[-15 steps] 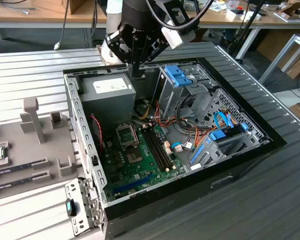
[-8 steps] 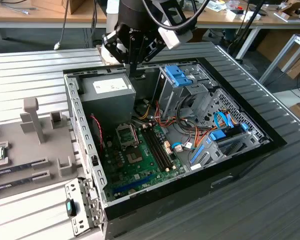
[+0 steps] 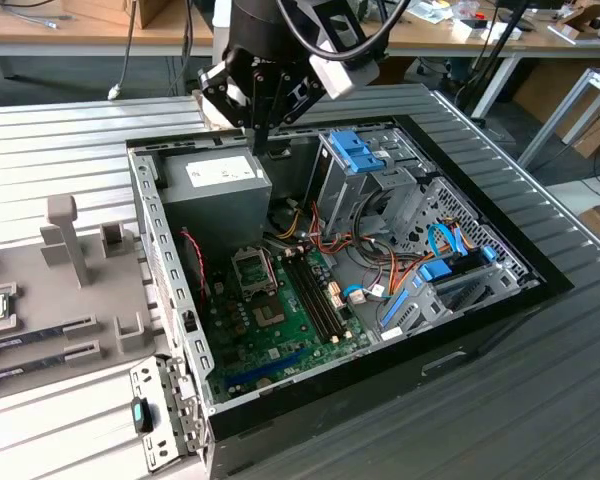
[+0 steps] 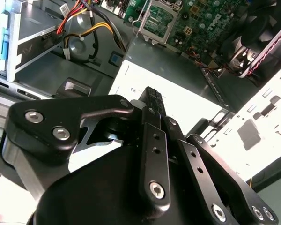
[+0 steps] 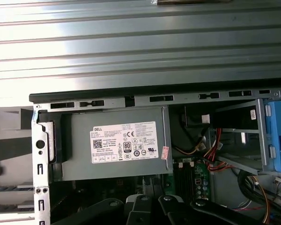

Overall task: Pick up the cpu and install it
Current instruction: 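Reach for the cpu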

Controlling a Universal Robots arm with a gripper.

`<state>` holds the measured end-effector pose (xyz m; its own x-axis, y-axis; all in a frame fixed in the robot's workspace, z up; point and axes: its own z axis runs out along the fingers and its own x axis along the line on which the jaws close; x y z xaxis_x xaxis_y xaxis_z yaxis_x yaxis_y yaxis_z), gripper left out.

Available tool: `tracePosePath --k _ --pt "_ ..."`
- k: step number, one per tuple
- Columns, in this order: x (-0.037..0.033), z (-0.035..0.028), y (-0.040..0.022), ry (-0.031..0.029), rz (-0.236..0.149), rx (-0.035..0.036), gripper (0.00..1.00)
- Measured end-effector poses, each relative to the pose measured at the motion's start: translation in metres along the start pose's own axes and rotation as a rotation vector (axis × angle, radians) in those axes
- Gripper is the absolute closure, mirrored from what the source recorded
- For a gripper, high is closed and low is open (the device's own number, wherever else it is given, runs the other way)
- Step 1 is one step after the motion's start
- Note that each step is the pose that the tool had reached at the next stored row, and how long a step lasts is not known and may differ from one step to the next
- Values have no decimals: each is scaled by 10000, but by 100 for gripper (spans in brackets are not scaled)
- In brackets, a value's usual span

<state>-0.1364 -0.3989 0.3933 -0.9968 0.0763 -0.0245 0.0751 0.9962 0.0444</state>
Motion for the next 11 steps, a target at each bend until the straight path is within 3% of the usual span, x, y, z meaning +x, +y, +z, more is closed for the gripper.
tracePosePath --k 11 --pt "75 -2 -6 0 -1 1 89"
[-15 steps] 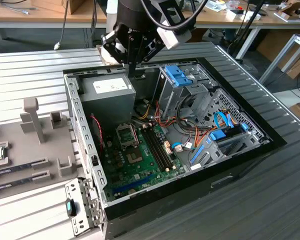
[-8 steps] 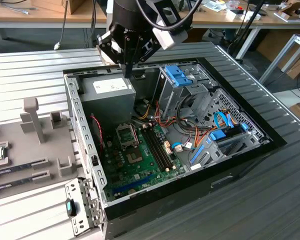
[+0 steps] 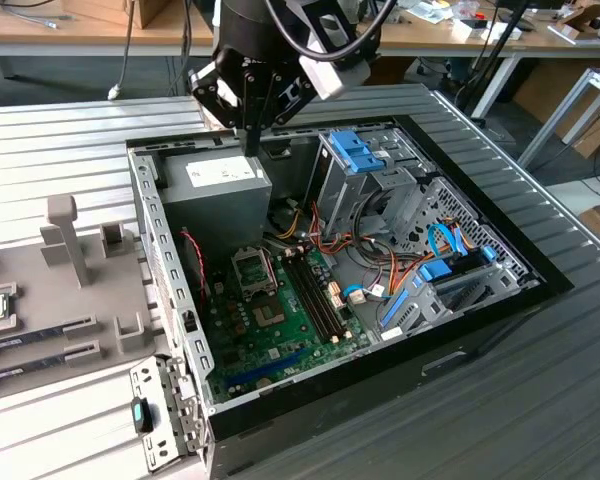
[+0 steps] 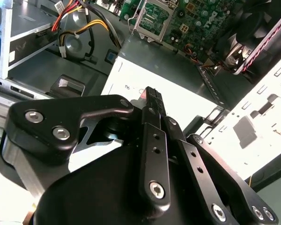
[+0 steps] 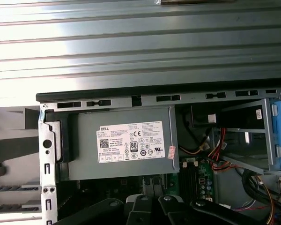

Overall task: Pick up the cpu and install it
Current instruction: 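Reach for the cpu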

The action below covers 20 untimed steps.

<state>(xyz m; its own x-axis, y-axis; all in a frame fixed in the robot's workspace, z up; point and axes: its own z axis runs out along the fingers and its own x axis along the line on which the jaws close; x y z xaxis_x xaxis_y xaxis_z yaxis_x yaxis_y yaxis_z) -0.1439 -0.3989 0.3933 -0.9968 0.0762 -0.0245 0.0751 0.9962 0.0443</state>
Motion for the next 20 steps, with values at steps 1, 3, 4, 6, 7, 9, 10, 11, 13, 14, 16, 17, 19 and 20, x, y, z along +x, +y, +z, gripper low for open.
tracePosePath --k 1,3,4,6,7,9,10,11,13,14,16,17,19,20 --pt "10 0 -1 0 0 1 89" --pt "35 -1 -3 0 0 0 89" --pt "41 -1 -3 0 0 0 89" --pt "54 -1 -4 0 0 0 89" --pt "61 -2 -5 0 0 0 89" --pt "79 -2 -6 0 0 0 89" --pt "85 -2 -6 0 1 0 89" --pt "95 -3 -7 0 1 0 89" --pt "120 -3 -9 0 0 0 89" --pt "127 -3 -10 0 0 0 89" --pt "141 -4 -11 0 0 0 89" --pt "148 -4 -11 0 0 0 89" --pt "163 -4 -12 0 0 -1 89" --pt "172 -5 -13 0 0 0 89"
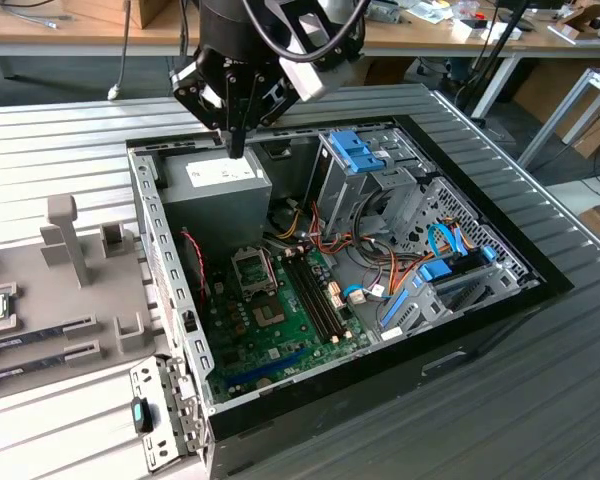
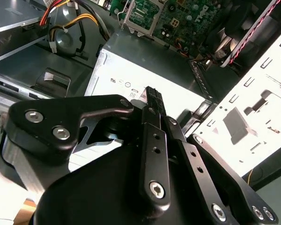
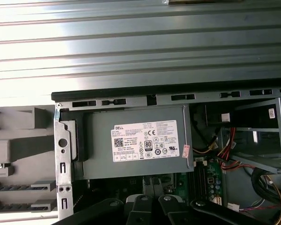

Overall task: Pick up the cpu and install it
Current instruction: 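Reach for the cpu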

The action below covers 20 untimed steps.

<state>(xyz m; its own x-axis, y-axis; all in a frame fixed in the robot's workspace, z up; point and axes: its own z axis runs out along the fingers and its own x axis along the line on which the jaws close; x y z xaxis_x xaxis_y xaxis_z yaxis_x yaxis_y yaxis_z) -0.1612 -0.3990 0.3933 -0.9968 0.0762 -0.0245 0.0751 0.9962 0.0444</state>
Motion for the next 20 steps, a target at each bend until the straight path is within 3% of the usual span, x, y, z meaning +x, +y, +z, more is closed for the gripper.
tracePosePath --k 20 --pt "221 -6 -16 0 0 0 89"
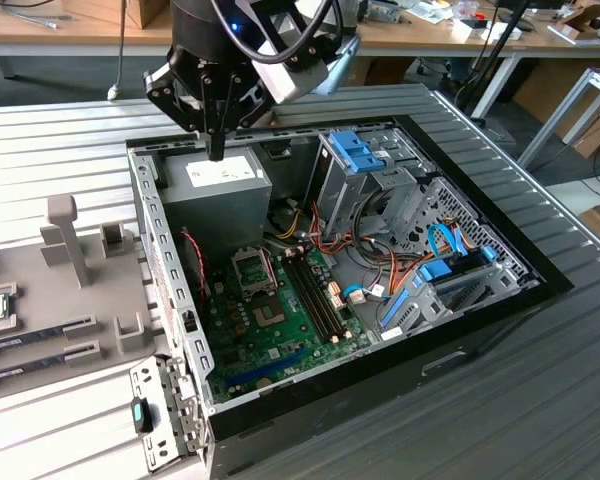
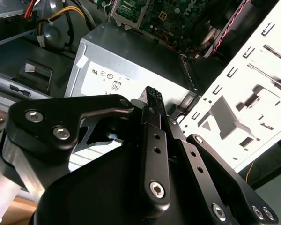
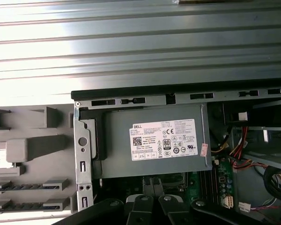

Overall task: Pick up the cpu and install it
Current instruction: 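Reach for the cpu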

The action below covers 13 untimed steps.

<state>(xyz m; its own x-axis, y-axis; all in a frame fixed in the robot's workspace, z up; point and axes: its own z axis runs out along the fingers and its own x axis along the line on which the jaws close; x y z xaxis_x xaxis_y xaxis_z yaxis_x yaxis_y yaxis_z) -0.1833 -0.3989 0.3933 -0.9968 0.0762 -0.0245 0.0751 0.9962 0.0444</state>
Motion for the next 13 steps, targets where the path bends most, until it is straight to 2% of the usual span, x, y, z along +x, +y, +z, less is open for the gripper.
tracePosePath --k 13 --pt "138 -4 -10 0 0 0 89"
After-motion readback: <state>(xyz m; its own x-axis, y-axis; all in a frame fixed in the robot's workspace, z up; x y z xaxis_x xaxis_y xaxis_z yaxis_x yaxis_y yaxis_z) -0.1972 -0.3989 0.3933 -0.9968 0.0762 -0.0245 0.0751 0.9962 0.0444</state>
